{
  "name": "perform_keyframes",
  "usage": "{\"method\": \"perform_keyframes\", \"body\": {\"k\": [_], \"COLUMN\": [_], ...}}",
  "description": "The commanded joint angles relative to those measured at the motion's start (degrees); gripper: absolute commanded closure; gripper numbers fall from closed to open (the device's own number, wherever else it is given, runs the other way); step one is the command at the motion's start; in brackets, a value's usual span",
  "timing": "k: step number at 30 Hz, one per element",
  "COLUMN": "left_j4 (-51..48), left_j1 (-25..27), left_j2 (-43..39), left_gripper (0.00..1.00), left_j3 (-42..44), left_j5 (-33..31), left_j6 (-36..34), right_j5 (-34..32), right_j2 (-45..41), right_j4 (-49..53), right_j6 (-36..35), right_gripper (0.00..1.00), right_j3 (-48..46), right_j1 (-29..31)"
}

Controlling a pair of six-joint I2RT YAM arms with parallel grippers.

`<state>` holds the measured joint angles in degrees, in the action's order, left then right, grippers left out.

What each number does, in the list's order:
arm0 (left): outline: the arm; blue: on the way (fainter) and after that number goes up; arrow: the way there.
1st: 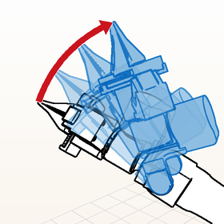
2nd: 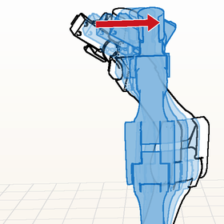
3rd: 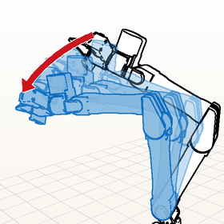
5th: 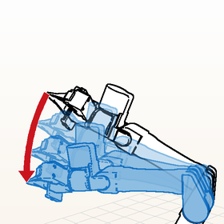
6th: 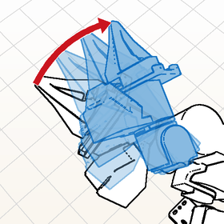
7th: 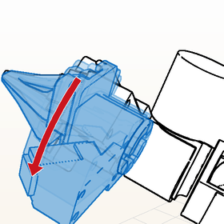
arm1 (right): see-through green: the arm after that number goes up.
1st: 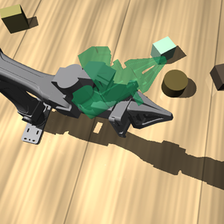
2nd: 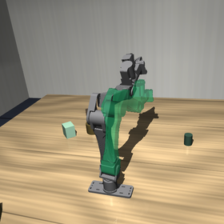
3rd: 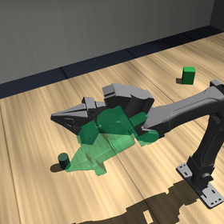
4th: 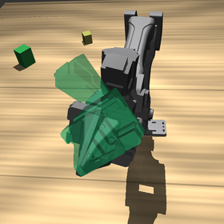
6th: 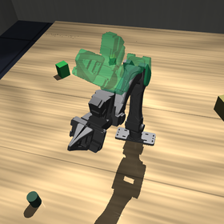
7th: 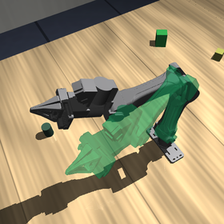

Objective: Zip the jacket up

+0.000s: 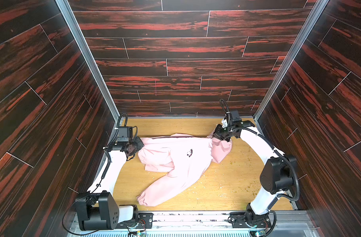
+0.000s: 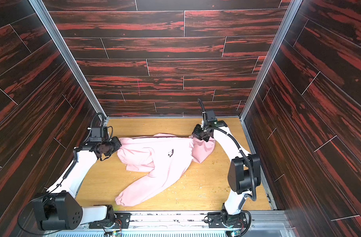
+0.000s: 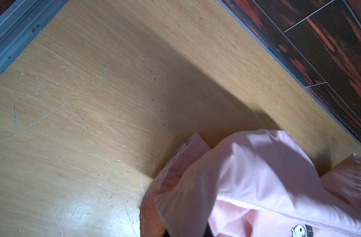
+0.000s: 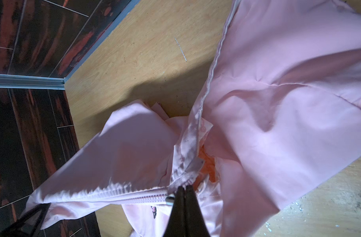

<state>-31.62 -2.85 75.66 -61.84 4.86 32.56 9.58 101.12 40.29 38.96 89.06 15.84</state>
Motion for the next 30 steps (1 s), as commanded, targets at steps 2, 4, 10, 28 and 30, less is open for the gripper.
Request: {"method": "perform_keyframes", "body": {"k": [2, 4, 10, 28, 30], "left_j4": [-0.9, -0.9, -0.9, 1.2, 2.3], "left_j1": [-1.4, -1.4, -1.3, -1.3, -1.3], "left_j2": [0.0, 0.1, 0.3, 3.5, 5.4], "left_gripper": [1.0, 1.0, 1.0, 1.0, 1.0], "left_j3": [-1.6, -1.6, -1.8, -5.2, -8.0], "left_j5": [-6.3, -6.4, -5.7, -4.3, -4.1], "left_j6": [-0.7, -0.8, -0.9, -1.2, -1.3], "right_j5": [-7.1, -7.6, -9.7, -12.3, -12.2], "right_j2": [-3.0, -2.9, -1.7, 0.8, 1.7], "right_j4": [3.2, 3.4, 2.7, 2.7, 3.3], "right_j6": [0.5, 0.5, 0.2, -1.3, -1.7], "right_gripper": [1.0, 1.0, 1.0, 1.0, 1.0], "right_j3": [-0.2, -0.4, -1.5, 2.2, 5.7], "right_j1": [-2.1, -2.2, -2.2, -2.9, -3.5]}}
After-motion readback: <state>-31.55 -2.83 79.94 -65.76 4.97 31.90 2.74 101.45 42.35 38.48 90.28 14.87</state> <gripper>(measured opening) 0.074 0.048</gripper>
